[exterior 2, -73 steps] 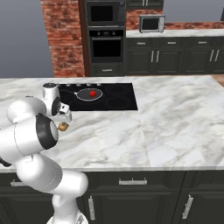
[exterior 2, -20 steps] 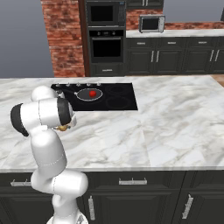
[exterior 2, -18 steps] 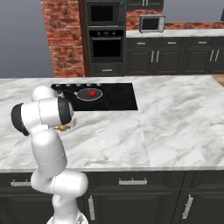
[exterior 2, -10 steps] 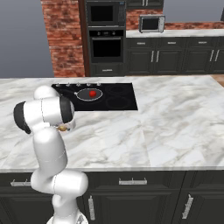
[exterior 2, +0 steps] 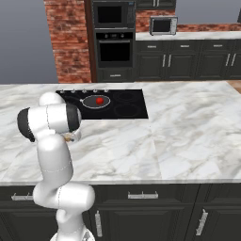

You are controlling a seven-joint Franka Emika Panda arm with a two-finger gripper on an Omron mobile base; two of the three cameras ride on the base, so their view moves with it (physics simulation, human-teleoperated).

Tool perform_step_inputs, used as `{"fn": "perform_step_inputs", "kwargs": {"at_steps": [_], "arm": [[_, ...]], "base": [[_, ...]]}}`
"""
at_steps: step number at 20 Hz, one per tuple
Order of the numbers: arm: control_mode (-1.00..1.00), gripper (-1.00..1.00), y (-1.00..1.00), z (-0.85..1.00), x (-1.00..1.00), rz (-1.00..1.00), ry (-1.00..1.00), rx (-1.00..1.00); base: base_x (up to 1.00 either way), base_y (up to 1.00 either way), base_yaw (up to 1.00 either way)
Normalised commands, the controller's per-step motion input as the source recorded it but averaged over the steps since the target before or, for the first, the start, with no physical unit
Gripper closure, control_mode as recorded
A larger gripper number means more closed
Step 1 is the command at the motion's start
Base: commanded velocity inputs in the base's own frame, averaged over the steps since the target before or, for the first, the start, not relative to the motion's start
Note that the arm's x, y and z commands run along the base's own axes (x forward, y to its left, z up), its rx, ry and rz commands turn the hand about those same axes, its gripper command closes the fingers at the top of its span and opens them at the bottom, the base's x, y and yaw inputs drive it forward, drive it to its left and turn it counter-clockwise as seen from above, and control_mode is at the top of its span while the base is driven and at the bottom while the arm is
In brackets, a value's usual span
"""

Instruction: Place the pan on the center burner on the stove. Then place the tomato and the onion in the pan and turn on the center burner.

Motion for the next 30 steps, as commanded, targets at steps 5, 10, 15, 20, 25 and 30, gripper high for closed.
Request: {"fn": "perform_step_inputs", "kwargs": {"at_steps": [5, 10, 15, 20, 25, 30], "arm": [[-1.0, 1.0, 0.0, -0.18, 0.0, 0.0, -0.01, 0.0], [-1.0, 1.0, -0.01, 0.19, -0.26, -0.01, -0.09, 0.0], [-1.0, 1.0, -0.14, 0.7, -0.23, 0.0, -0.14, 0.0], [-1.0, 1.0, -0.15, 0.92, -0.24, 0.0, -0.07, 0.0], [-1.0, 1.0, -0.23, 0.95, -0.49, 0.0, 0.0, 0.0], [-1.0, 1.0, -0.45, 0.76, -0.84, 0.0, 0.05, 0.04]], "base": [[0.0, 0.0, 0.0], [0.0, 0.0, 0.0], [0.0, 0.0, 0.0], [0.0, 0.0, 0.0], [0.0, 0.0, 0.0], [0.0, 0.0, 0.0]]}}
